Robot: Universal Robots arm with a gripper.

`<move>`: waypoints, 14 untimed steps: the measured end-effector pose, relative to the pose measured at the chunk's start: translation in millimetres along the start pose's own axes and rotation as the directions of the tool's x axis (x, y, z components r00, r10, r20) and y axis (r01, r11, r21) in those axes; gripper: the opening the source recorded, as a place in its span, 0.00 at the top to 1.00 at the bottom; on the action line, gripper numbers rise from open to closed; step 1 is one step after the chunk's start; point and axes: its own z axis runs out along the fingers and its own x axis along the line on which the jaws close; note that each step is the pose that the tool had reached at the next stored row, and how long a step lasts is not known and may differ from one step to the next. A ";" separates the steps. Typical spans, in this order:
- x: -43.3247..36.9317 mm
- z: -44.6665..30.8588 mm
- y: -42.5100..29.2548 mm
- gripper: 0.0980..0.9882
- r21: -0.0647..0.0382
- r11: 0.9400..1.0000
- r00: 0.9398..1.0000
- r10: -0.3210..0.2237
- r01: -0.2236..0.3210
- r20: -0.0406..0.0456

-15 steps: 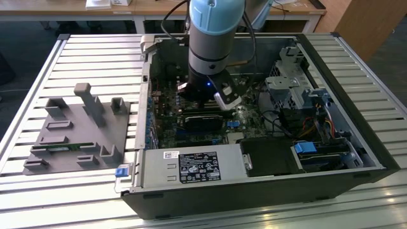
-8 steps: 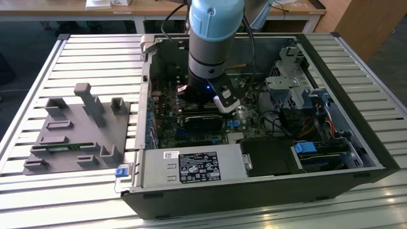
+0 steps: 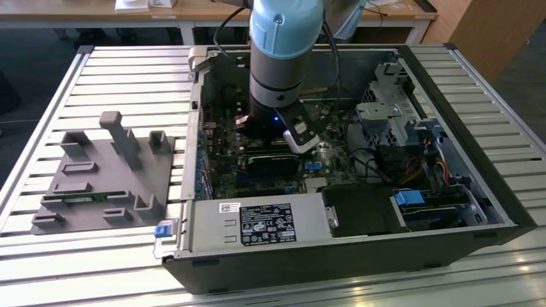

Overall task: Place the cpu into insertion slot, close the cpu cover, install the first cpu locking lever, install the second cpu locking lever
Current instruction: 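Install the second cpu locking lever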

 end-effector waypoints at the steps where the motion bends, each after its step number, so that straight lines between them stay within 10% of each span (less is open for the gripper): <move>1: 1.1 0.2 -0.3 0.99 -0.001 1.000 1.000 0.000 0.000 0.000; 14: 5.5 5.3 -1.6 0.99 -0.027 1.000 1.000 -0.001 0.001 0.001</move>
